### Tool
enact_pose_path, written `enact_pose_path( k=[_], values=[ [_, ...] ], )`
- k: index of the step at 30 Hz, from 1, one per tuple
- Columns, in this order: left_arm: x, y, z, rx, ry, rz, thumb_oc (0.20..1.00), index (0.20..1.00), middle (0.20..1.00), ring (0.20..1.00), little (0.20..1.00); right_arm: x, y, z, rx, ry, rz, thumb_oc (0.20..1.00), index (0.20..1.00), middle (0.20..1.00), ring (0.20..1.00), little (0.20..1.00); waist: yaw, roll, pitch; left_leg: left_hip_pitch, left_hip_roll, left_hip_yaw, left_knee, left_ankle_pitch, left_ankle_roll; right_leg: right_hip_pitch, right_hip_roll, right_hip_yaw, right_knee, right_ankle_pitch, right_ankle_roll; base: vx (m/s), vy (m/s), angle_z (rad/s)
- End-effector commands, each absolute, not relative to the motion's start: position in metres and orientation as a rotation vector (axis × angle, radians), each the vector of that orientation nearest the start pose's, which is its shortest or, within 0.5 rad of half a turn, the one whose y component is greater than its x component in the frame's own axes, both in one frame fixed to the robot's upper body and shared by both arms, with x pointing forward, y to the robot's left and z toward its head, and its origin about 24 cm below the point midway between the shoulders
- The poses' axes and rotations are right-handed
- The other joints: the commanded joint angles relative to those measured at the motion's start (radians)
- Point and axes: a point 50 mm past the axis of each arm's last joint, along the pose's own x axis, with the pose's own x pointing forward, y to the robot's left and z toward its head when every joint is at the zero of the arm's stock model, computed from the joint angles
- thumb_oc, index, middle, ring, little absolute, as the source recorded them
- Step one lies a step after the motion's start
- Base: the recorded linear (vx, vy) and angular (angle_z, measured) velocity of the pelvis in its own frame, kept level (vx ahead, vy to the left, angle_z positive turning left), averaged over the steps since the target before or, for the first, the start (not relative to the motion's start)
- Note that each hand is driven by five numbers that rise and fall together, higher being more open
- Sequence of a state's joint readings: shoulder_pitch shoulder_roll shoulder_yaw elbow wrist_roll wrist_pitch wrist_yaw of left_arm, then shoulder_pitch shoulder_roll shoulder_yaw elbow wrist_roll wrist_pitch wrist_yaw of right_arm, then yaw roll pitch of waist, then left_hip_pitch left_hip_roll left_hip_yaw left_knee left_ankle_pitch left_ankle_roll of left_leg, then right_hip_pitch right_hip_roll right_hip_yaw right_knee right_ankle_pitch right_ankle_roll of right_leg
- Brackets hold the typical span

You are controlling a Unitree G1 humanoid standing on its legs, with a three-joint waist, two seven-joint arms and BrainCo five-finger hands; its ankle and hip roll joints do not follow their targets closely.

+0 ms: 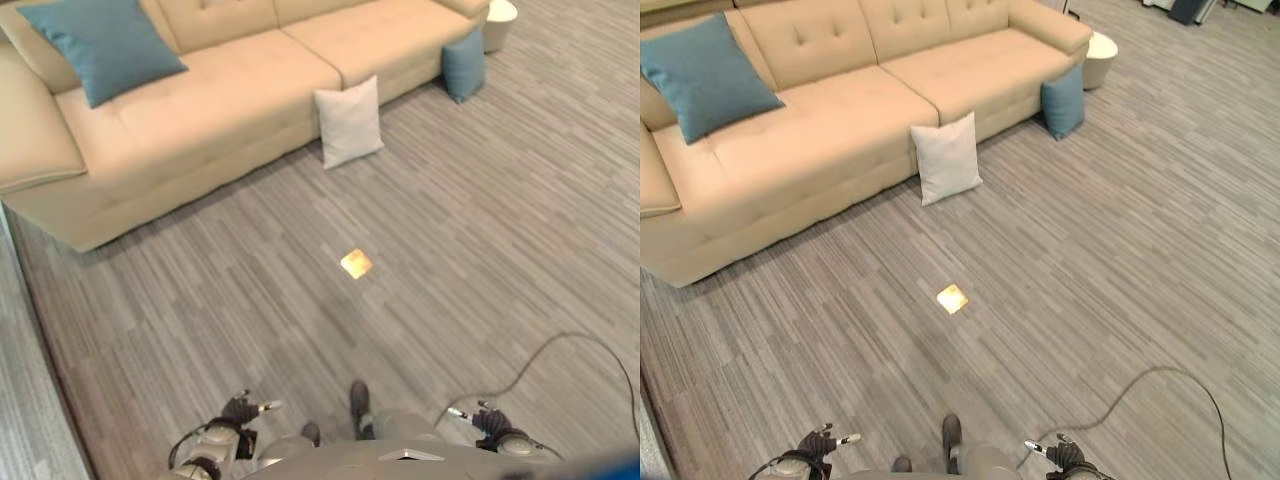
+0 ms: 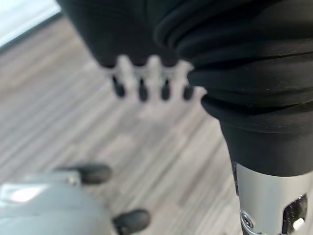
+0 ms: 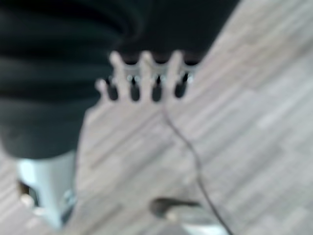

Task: Pick up all the scattered cushions and arrange them neatly on the sofa.

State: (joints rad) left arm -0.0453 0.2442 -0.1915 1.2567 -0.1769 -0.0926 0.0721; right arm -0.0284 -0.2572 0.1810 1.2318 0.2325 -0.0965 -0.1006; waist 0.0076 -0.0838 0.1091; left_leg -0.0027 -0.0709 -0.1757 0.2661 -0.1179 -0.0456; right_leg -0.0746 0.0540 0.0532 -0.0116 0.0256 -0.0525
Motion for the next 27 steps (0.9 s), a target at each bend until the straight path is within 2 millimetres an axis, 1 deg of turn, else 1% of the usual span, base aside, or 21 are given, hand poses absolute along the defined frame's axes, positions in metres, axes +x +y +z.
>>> enact_pose_path(
  k=[1, 2, 3, 5, 6, 9, 11, 12, 13, 14, 15, 17, 18, 19, 20, 21, 22, 23, 24, 25, 27],
  values=[
    [0.138, 0.229, -0.148, 0.217, 1.024, 0.138, 1.000, 1.000, 1.000, 1.000, 1.000, 0.128, -0.264, -0.140, -0.259, 1.015, -0.253, 1.000, 1.000, 1.000, 1.000, 1.000, 0.010, 0.014, 0.045, -0.043, 0.001, -0.051, 0.097, 0.152, -0.031, -0.003, -0.031, 0.032, 0.022, 0.034, 0.128, 0.09, -0.097, -0.17],
    [0.141, 0.228, -0.147, 0.215, 1.017, 0.138, 1.000, 1.000, 1.000, 1.000, 1.000, 0.129, -0.266, -0.139, -0.259, 1.012, -0.259, 1.000, 1.000, 1.000, 1.000, 1.000, 0.021, 0.012, 0.051, -0.072, -0.012, -0.047, 0.089, 0.137, -0.019, 0.009, -0.032, 0.036, 0.016, 0.026, 0.124, 0.18, -0.156, -0.27],
    [0.141, 0.227, -0.147, 0.213, 1.018, 0.137, 1.000, 1.000, 1.000, 1.000, 1.000, 0.131, -0.266, -0.138, -0.252, 1.007, -0.266, 1.000, 1.000, 1.000, 1.000, 1.000, 0.029, 0.010, 0.048, -0.101, -0.044, -0.052, 0.053, 0.122, -0.009, 0.021, -0.027, 0.047, 0.008, 0.024, 0.120, 0.22, -0.121, -0.27],
    [0.137, 0.226, -0.149, 0.215, 1.027, 0.130, 1.000, 1.000, 1.000, 1.000, 1.000, 0.131, -0.269, -0.137, -0.255, 1.005, -0.271, 1.000, 1.000, 1.000, 1.000, 1.000, 0.032, 0.016, 0.039, -0.107, -0.074, -0.043, -0.037, 0.088, 0.009, 0.052, -0.020, 0.061, -0.012, 0.015, 0.125, 0.31, -0.096, -0.03],
    [0.134, 0.226, -0.150, 0.217, 1.035, 0.128, 1.000, 1.000, 1.000, 1.000, 1.000, 0.131, -0.269, -0.137, -0.255, 1.002, -0.268, 1.000, 1.000, 1.000, 1.000, 1.000, 0.032, 0.025, 0.032, -0.120, -0.082, -0.030, -0.112, 0.101, 0.014, 0.064, -0.010, 0.066, -0.020, 0.011, 0.124, 0.36, -0.081, -0.01],
    [0.126, 0.225, -0.152, 0.206, 1.053, 0.136, 1.000, 1.000, 1.000, 1.000, 1.000, 0.134, -0.268, -0.136, -0.266, 0.991, -0.256, 1.000, 1.000, 1.000, 1.000, 1.000, 0.064, 0.055, 0.023, -0.182, -0.117, -0.032, -0.236, 0.207, 0.026, 0.115, 0.033, 0.101, -0.031, -0.007, 0.117, 0.33, -0.062, -0.04],
    [0.116, 0.226, -0.155, 0.204, 1.082, 0.141, 1.000, 1.000, 1.000, 1.000, 1.000, 0.133, -0.266, -0.137, -0.267, 0.992, -0.249, 1.000, 1.000, 1.000, 1.000, 1.000, 0.088, 0.065, 0.016, -0.209, -0.123, -0.017, -0.263, 0.251, 0.018, 0.166, 0.044, 0.140, -0.034, -0.030, 0.116, 0.34, 0.005, -0.49],
    [0.114, 0.227, -0.156, 0.200, 1.088, 0.146, 1.000, 1.000, 1.000, 1.000, 1.000, 0.134, -0.266, -0.137, -0.267, 0.991, -0.244, 1.000, 1.000, 1.000, 1.000, 1.000, 0.096, 0.067, 0.013, -0.212, -0.122, -0.007, -0.245, 0.246, 0.016, 0.179, 0.041, 0.153, -0.030, -0.039, 0.119, 0.45, 0.092, -0.67],
    [0.110, 0.228, -0.157, 0.191, 1.099, 0.158, 1.000, 1.000, 1.000, 1.000, 1.000, 0.135, -0.262, -0.137, -0.265, 0.988, -0.227, 1.000, 1.000, 1.000, 1.000, 1.000, 0.105, 0.066, 0.002, -0.192, -0.118, -0.010, -0.237, 0.229, 0.034, 0.186, 0.028, 0.175, 0.001, -0.062, 0.124, 0.56, 0.146, -0.77],
    [0.107, 0.229, -0.157, 0.190, 1.110, 0.168, 1.000, 1.000, 1.000, 1.000, 1.000, 0.136, -0.258, -0.138, -0.260, 0.992, -0.214, 1.000, 1.000, 1.000, 1.000, 1.000, 0.111, 0.057, -0.007, -0.179, -0.115, 0.002, -0.225, 0.208, 0.047, 0.180, 0.004, 0.172, 0.070, -0.068, 0.149, 0.55, 0.150, -0.79],
    [0.107, 0.229, -0.157, 0.195, 1.111, 0.163, 1.000, 1.000, 1.000, 1.000, 1.000, 0.137, -0.257, -0.138, -0.258, 0.988, -0.209, 1.000, 1.000, 1.000, 1.000, 1.000, 0.112, 0.052, -0.003, -0.159, -0.117, 0.005, -0.225, 0.199, 0.055, 0.169, -0.009, 0.165, 0.131, -0.050, 0.168, 0.38, 0.100, -0.76],
    [0.115, 0.231, -0.154, 0.206, 1.086, 0.158, 1.000, 1.000, 1.000, 1.000, 1.000, 0.144, -0.255, -0.136, -0.242, 0.962, -0.205, 1.000, 1.000, 1.000, 1.000, 1.000, 0.102, 0.051, 0.008, -0.123, -0.107, -0.005, -0.233, 0.183, 0.075, 0.096, -0.011, 0.171, 0.286, 0.033, 0.203, 0.23, 0.027, -0.62],
    [0.123, 0.233, -0.151, 0.226, 1.062, 0.146, 1.000, 1.000, 1.000, 1.000, 1.000, 0.147, -0.253, -0.135, -0.235, 0.949, -0.204, 1.000, 1.000, 1.000, 1.000, 1.000, 0.091, 0.062, 0.025, -0.089, -0.092, -0.024, -0.235, 0.165, 0.084, 0.039, -0.008, 0.146, 0.382, 0.050, 0.202, 0.26, 0.023, -0.16],
    [0.128, 0.233, -0.149, 0.234, 1.049, 0.143, 1.000, 1.000, 1.000, 1.000, 1.000, 0.149, -0.252, -0.135, -0.229, 0.943, -0.205, 1.000, 1.000, 1.000, 1.000, 1.000, 0.088, 0.073, 0.028, -0.074, -0.081, -0.038, -0.235, 0.154, 0.084, 0.000, -0.013, 0.120, 0.393, 0.032, 0.191, 0.40, 0.006, 0.25],
    [0.133, 0.233, -0.148, 0.228, 1.034, 0.146, 1.000, 1.000, 1.000, 1.000, 1.000, 0.150, -0.250, -0.135, -0.234, 0.946, -0.198, 1.000, 1.000, 1.000, 1.000, 1.000, 0.081, 0.080, 0.023, -0.035, -0.067, -0.057, -0.254, 0.138, 0.083, -0.053, -0.012, 0.067, 0.308, -0.030, 0.160, 0.40, -0.032, 0.42],
    [0.136, 0.234, -0.147, 0.226, 1.029, 0.148, 1.000, 1.000, 1.000, 1.000, 1.000, 0.150, -0.250, -0.135, -0.240, 0.947, -0.193, 1.000, 1.000, 1.000, 1.000, 1.000, 0.074, 0.075, 0.023, -0.011, -0.067, -0.065, -0.265, 0.127, 0.082, -0.069, -0.014, 0.043, 0.243, -0.030, 0.155, 0.33, -0.048, 0.25],
    [0.135, 0.234, -0.147, 0.226, 1.030, 0.148, 1.000, 1.000, 1.000, 1.000, 1.000, 0.150, -0.250, -0.135, -0.240, 0.947, -0.193, 1.000, 1.000, 1.000, 1.000, 1.000, 0.071, 0.076, 0.027, -0.003, -0.066, -0.068, -0.267, 0.126, 0.082, -0.060, -0.013, 0.040, 0.240, -0.031, 0.155, 0.25, -0.061, -0.01],
    [0.135, 0.234, -0.147, 0.226, 1.033, 0.146, 1.000, 1.000, 1.000, 1.000, 1.000, 0.149, -0.250, -0.136, -0.242, 0.952, -0.188, 1.000, 1.000, 1.000, 1.000, 1.000, 0.063, 0.071, 0.027, 0.019, -0.066, -0.073, -0.274, 0.117, 0.080, -0.075, -0.008, 0.028, 0.175, -0.018, 0.159, 0.36, -0.081, -0.03],
    [0.133, 0.234, -0.148, 0.231, 1.043, 0.144, 1.000, 1.000, 1.000, 1.000, 1.000, 0.145, -0.249, -0.138, -0.234, 0.964, -0.186, 1.000, 1.000, 1.000, 1.000, 1.000, 0.040, 0.059, 0.032, 0.057, -0.071, -0.094, -0.274, 0.099, 0.076, -0.110, 0.008, 0.029, 0.072, 0.022, 0.168, 0.49, -0.112, 0.04],
    [0.131, 0.234, -0.149, 0.236, 1.051, 0.142, 1.000, 1.000, 1.000, 1.000, 1.000, 0.142, -0.249, -0.138, -0.227, 0.968, -0.195, 1.000, 1.000, 1.000, 1.000, 1.000, 0.026, 0.055, 0.033, 0.071, -0.071, -0.108, -0.261, 0.087, 0.073, -0.125, 0.014, 0.045, 0.026, 0.042, 0.175, 0.49, -0.135, 0.25],
    [0.129, 0.233, -0.150, 0.249, 1.056, 0.125, 1.000, 1.000, 1.000, 1.000, 1.000, 0.138, -0.250, -0.140, -0.226, 0.981, -0.199, 1.000, 1.000, 1.000, 1.000, 1.000, 0.013, 0.046, 0.032, 0.100, -0.063, -0.119, -0.240, 0.073, 0.054, -0.105, -0.003, 0.038, 0.016, 0.062, 0.180, 0.31, -0.143, 0.49]
  ],
)
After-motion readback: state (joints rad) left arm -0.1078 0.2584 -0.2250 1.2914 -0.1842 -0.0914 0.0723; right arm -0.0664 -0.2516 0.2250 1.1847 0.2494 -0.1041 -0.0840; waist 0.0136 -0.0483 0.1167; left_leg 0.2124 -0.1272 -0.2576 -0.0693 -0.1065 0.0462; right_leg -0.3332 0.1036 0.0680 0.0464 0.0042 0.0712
